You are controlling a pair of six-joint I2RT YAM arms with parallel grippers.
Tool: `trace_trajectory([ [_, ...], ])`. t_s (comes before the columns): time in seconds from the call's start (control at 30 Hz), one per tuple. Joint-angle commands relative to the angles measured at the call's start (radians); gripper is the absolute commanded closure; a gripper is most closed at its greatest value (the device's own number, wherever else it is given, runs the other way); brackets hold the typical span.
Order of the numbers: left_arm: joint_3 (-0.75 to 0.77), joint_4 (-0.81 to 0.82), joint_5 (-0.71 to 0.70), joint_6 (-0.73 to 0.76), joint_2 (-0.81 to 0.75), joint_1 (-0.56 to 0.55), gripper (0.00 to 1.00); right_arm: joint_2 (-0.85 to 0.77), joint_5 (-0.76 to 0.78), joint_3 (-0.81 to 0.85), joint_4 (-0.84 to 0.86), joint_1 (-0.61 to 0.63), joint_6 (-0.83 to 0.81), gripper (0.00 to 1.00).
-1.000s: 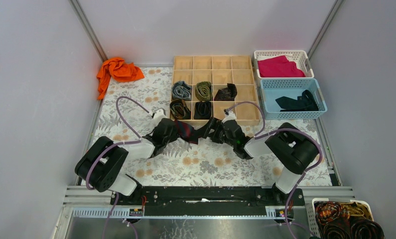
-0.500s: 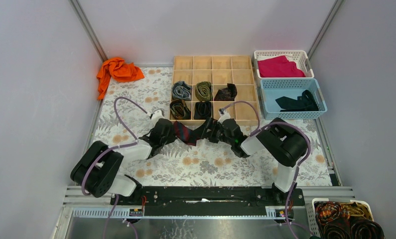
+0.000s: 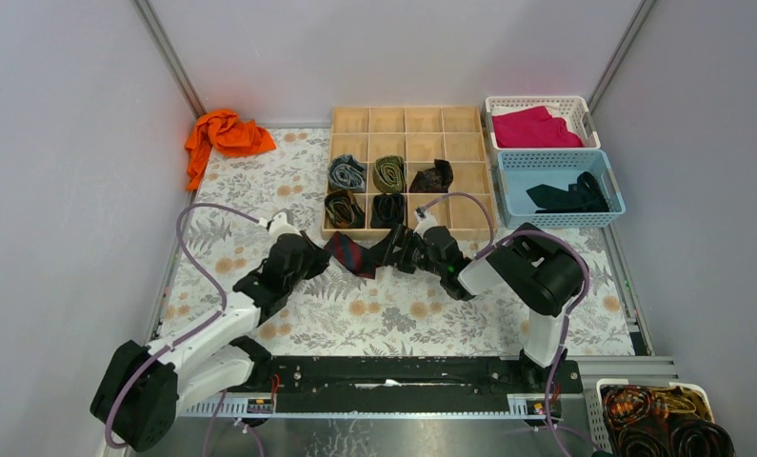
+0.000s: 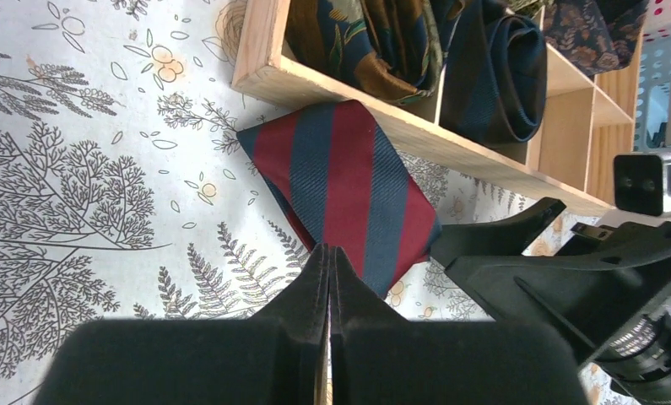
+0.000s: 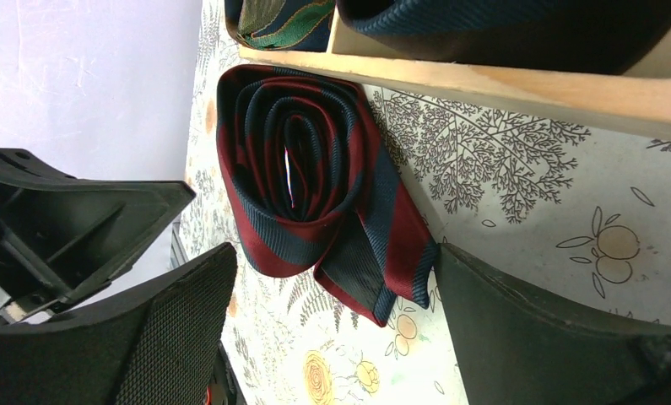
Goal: Roll the ties
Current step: Roll the tie at the center of the board.
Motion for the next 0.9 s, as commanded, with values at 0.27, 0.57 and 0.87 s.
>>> trace_trajectory([
  [0.27, -0.014, 0.285, 0.086, 0.000, 0.198, -0.006, 1.00, 0.075, -0.049, 0.034, -0.017, -0.020, -0.004, 0.03],
  [0.57, -0.023, 0.287, 0.064, 0.013, 0.248, -0.004, 1.00, 0.156, -0.146, 0.131, -0.029, -0.020, -0.013, 0.01],
  [0.87, -0.010, 0.270, 0.049, 0.032, 0.262, -0.004, 1.00, 0.222, -0.188, 0.186, -0.018, -0.020, 0.002, 0.01],
])
